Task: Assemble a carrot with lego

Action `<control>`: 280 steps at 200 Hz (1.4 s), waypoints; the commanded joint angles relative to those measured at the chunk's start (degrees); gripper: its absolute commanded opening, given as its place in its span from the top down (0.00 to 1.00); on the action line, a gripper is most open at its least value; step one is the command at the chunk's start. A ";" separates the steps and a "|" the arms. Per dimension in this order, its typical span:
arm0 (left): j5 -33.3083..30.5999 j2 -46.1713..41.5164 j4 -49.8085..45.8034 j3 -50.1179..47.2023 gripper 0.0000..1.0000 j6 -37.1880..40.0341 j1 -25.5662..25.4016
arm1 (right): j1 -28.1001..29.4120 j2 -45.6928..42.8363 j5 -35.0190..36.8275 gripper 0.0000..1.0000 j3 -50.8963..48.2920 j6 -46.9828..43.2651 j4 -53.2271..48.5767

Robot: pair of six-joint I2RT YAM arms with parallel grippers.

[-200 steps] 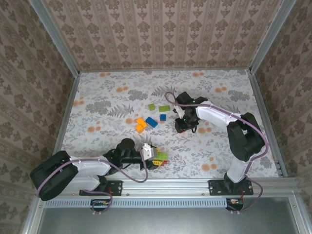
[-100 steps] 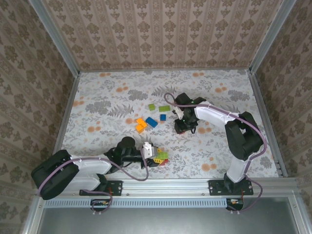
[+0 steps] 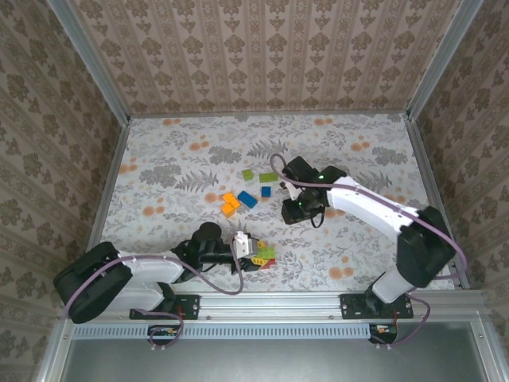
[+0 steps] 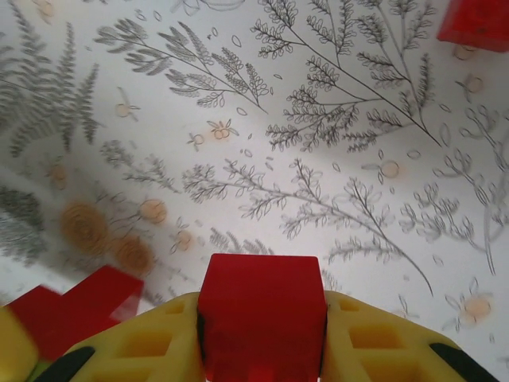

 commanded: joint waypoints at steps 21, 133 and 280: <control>-1.31 1.37 -0.51 0.61 0.74 1.99 0.33 | 5.04 -7.51 1.23 0.76 -0.67 11.73 -7.22; -2.09 3.97 -0.44 1.66 0.77 2.37 0.19 | 18.66 -9.15 5.62 0.80 0.40 29.52 -9.38; -2.45 4.53 -0.78 2.02 0.78 2.50 0.27 | 22.24 -2.04 7.18 0.79 4.17 33.81 -7.06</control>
